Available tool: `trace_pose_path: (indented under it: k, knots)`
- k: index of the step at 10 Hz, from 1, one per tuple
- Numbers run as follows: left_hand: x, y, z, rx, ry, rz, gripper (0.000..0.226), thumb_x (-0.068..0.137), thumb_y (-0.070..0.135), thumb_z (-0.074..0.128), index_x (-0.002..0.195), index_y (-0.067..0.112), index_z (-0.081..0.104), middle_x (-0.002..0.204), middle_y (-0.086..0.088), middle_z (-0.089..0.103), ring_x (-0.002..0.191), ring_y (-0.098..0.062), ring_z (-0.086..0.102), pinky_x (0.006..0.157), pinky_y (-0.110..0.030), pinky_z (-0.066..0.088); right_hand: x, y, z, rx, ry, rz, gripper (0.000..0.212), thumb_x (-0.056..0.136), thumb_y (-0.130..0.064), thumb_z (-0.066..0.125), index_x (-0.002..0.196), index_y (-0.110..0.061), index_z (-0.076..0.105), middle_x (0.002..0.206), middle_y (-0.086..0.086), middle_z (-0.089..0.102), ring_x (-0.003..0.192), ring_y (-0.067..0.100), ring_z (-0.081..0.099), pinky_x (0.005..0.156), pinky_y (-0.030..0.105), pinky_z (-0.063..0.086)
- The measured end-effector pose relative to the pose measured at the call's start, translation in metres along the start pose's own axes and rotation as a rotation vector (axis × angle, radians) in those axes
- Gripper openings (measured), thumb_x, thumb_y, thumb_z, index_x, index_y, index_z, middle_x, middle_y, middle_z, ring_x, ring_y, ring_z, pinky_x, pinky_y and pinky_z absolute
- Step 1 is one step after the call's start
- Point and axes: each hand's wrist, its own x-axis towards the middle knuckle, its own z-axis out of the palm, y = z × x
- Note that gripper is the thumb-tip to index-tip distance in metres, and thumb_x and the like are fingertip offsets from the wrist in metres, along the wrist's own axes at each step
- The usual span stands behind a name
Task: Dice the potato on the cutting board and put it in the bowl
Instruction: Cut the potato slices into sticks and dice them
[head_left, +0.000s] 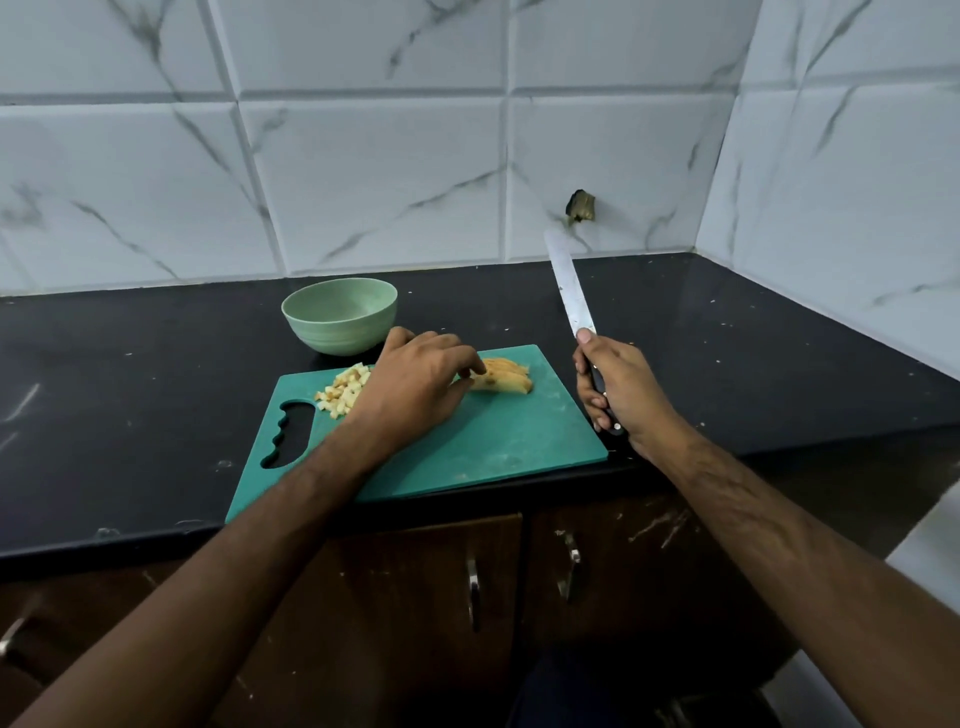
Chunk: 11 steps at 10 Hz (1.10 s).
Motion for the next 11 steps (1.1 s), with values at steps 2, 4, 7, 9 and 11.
trace_pose_path:
  k: [2,4,7,9,11]
  knots:
    - [0.008,0.007,0.012,0.013,-0.033,0.009,0.012,0.086,0.032,0.068,0.096,0.028,0.063,0.096,0.009,0.064,0.091,-0.019,0.063,0.080,-0.039,0.033,0.001,0.001,-0.001,0.014,0.004,-0.005,0.041,0.108,-0.040,0.045,0.079,-0.010,0.049,0.047,0.001,0.034,0.034,0.012,0.027,0.034,0.021,0.030]
    - [0.008,0.010,0.012,0.043,-0.035,0.014,0.015,0.083,0.031,0.072,0.088,0.028,0.059,0.090,0.008,0.061,0.087,-0.020,0.063,0.077,-0.038,0.029,0.001,0.001,-0.001,0.013,-0.004,-0.008,0.041,0.108,-0.039,0.045,0.080,-0.010,0.049,0.048,0.001,0.034,0.035,0.011,0.027,0.034,0.021,0.030]
    - [-0.015,0.001,-0.012,-0.069,-0.094,0.193,0.019,0.085,0.027,0.077,0.094,0.029,0.061,0.092,0.014,0.065,0.088,-0.011,0.058,0.077,-0.036,0.033,-0.001,-0.002,-0.002,0.009,-0.004,-0.005,0.041,0.108,-0.038,0.044,0.078,-0.011,0.048,0.048,0.000,0.033,0.035,0.011,0.027,0.034,0.020,0.029]
    - [-0.032,-0.008,-0.019,-0.170,-0.133,0.199,0.023,0.087,0.009,0.070,0.101,0.026,0.063,0.100,0.013,0.068,0.093,-0.010,0.062,0.079,-0.038,0.041,-0.003,-0.003,0.001,-0.082,-0.023,-0.004,0.041,0.109,-0.039,0.044,0.080,-0.009,0.049,0.048,-0.003,0.036,0.037,0.009,0.029,0.035,0.021,0.031]
    - [-0.042,-0.007,-0.018,-0.064,-0.109,0.259,0.029,0.098,0.045,0.049,0.115,0.029,0.067,0.112,0.011,0.065,0.102,-0.011,0.061,0.077,-0.033,0.038,-0.020,-0.022,-0.001,-0.311,-0.181,-0.013,0.041,0.108,-0.038,0.044,0.081,-0.009,0.050,0.047,-0.001,0.039,0.035,0.012,0.032,0.035,0.023,0.032]
